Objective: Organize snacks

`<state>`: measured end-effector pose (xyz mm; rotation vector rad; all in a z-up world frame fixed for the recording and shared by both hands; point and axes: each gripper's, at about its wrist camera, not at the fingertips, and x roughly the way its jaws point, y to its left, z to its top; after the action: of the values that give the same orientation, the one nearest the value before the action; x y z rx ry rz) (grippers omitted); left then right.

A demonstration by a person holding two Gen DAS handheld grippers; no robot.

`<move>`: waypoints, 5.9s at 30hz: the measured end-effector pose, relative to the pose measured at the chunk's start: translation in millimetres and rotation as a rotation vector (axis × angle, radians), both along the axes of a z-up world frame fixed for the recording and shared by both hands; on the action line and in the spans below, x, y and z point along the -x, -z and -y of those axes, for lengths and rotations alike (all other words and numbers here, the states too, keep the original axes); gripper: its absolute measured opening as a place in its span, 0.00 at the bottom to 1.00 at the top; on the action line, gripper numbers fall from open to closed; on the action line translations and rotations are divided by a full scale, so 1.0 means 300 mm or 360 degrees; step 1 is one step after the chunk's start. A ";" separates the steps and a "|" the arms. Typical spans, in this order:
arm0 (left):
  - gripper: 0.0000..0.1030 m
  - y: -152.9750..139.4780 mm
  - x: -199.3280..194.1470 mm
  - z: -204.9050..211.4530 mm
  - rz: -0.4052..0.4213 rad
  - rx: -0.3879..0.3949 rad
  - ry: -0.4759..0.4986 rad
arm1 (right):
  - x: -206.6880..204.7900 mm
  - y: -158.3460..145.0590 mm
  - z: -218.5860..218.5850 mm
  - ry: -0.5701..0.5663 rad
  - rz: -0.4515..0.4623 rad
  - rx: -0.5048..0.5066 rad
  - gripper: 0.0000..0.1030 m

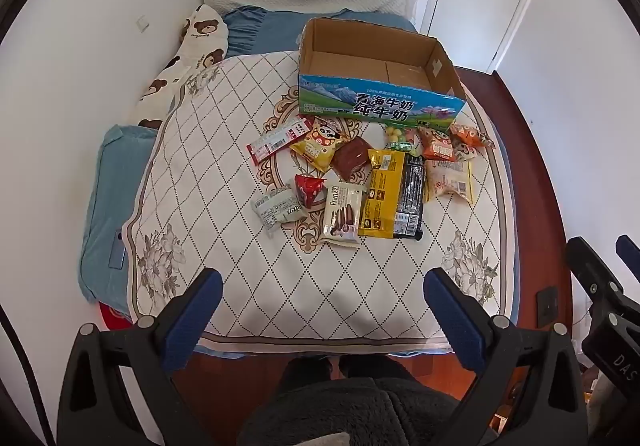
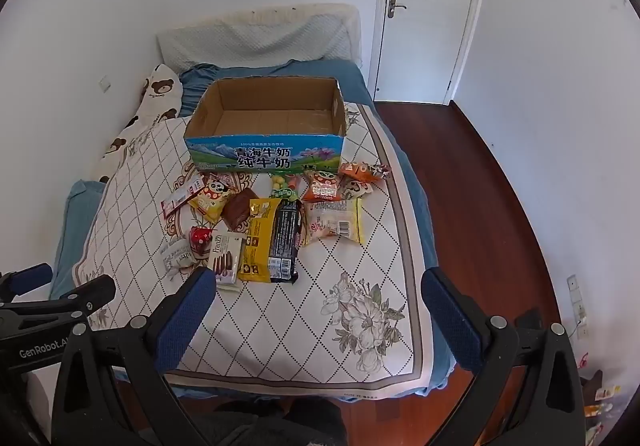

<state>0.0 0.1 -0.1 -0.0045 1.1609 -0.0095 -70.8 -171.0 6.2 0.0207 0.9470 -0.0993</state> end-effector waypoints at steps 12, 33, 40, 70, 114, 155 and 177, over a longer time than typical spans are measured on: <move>1.00 -0.002 0.005 0.003 0.0001 -0.0008 0.0006 | -0.006 0.012 -0.002 0.0016 -0.0023 -0.0024 1.00; 1.00 0.005 0.018 0.013 -0.0011 -0.0012 0.0023 | 0.019 0.018 -0.004 0.0011 -0.0041 -0.0046 1.00; 1.00 0.004 0.020 0.009 -0.0014 -0.0004 0.0024 | 0.020 0.024 -0.006 0.0014 -0.0055 -0.0061 1.00; 1.00 -0.001 0.004 0.024 0.0000 -0.0025 0.0044 | 0.028 0.036 -0.001 0.0021 -0.0055 -0.0088 1.00; 1.00 0.387 -0.383 0.075 -0.0123 -0.0290 0.0144 | -0.265 0.347 0.078 0.0109 -0.0198 -0.0307 1.00; 0.51 0.976 -0.459 -0.115 -0.0662 0.0126 -0.0032 | -0.767 1.050 -0.188 0.0017 -0.0822 -0.0183 0.86; 0.53 1.078 -0.247 -0.015 -0.0670 0.0016 0.0188 | -0.484 1.135 -0.099 0.0155 -0.0909 -0.0226 0.90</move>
<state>74.3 4.5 -323.6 0.0555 1.5811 -0.1236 74.5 -141.4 -334.3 0.1769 1.5229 -0.1310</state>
